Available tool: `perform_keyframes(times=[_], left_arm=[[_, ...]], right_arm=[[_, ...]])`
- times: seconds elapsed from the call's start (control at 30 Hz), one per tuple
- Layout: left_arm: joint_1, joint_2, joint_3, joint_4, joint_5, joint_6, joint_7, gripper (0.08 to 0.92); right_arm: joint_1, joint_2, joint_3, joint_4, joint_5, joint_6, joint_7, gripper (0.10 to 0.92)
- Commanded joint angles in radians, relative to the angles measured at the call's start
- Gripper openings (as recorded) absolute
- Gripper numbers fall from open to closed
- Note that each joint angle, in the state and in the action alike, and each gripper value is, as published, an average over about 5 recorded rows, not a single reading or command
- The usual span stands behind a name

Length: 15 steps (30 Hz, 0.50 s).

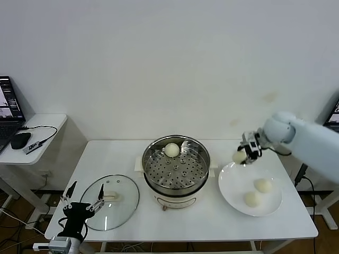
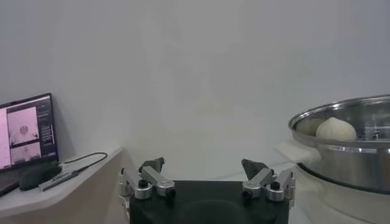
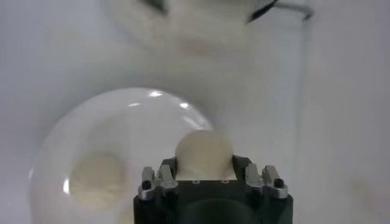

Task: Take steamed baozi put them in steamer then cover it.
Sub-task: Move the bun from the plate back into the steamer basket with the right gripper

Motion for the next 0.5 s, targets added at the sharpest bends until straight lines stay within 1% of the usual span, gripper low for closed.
perform_keyframes(times=[0.03, 0.23, 0.37, 0.5], left_arm=[[-0.002, 0.003, -0.001, -0.003, -0.002, 0.000, 0.000, 0.823], [0.000, 0.003, -0.010, -0.006, -0.006, 0.000, 0.001, 0.823], [0.002, -0.001, -0.014, -0.010, -0.006, 0.001, 0.000, 0.823], [0.005, -0.006, -0.022, -0.017, -0.007, 0.001, 0.000, 0.823]], right_arm=[[0.329, 0.079, -0.147, 0.112, 0.211, -0.063, 0.019, 0.585], [0.275, 0.255, -0.153, 0.138, 0.339, -0.165, 0.101, 0.585], [0.202, 0.373, -0.140, 0.094, 0.385, -0.217, 0.148, 0.585], [0.137, 0.487, -0.146, 0.035, 0.394, -0.254, 0.182, 0.585]])
